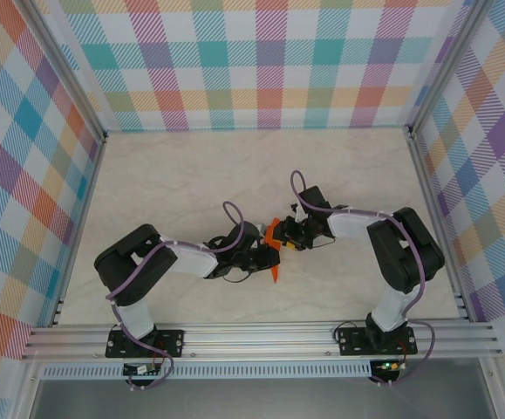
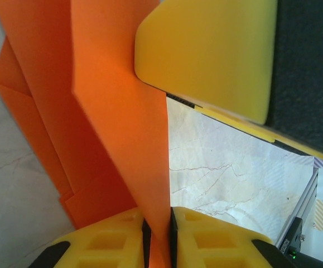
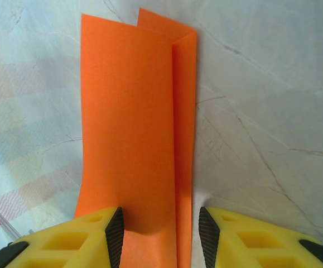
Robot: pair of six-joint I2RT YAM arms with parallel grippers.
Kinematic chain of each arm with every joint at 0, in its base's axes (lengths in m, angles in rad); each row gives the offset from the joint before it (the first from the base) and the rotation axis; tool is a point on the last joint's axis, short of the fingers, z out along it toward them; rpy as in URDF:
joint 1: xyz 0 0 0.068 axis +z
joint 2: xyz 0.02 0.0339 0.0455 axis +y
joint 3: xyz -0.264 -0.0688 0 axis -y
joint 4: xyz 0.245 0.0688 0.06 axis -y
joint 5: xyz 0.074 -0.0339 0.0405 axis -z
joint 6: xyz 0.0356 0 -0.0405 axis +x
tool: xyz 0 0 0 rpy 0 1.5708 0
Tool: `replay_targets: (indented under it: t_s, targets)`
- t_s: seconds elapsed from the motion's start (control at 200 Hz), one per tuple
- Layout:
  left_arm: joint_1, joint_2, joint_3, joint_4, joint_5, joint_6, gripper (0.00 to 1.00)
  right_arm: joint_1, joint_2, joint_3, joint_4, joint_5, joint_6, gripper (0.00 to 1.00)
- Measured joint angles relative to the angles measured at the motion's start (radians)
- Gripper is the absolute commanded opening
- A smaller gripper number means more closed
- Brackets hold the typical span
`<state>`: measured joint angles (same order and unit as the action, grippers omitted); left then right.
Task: Fold a paper plane with a square sheet of paper (fold left side to right side)
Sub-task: Fold the wing for the fifth time at the center of the table.
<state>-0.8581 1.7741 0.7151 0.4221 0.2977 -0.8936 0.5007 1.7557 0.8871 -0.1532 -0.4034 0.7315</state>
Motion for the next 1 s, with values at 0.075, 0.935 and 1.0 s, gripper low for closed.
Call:
replay_targets:
  t_s: [0.075,0.935,1.0]
  targets:
    - [0.0,0.0,-0.004,0.001,0.0,0.0,0.25,0.001,0.004,0.006,-0.011,0.002,-0.002,0.43]
    - [0.214,-0.164,-0.076,-0.011,0.084,-0.038,0.41,0.002,0.009,0.017,-0.028,0.006,-0.006,0.43]
    - [0.224,-0.118,-0.046,0.001,0.101,-0.042,0.4,0.003,0.009,0.018,-0.029,0.009,-0.006,0.43]
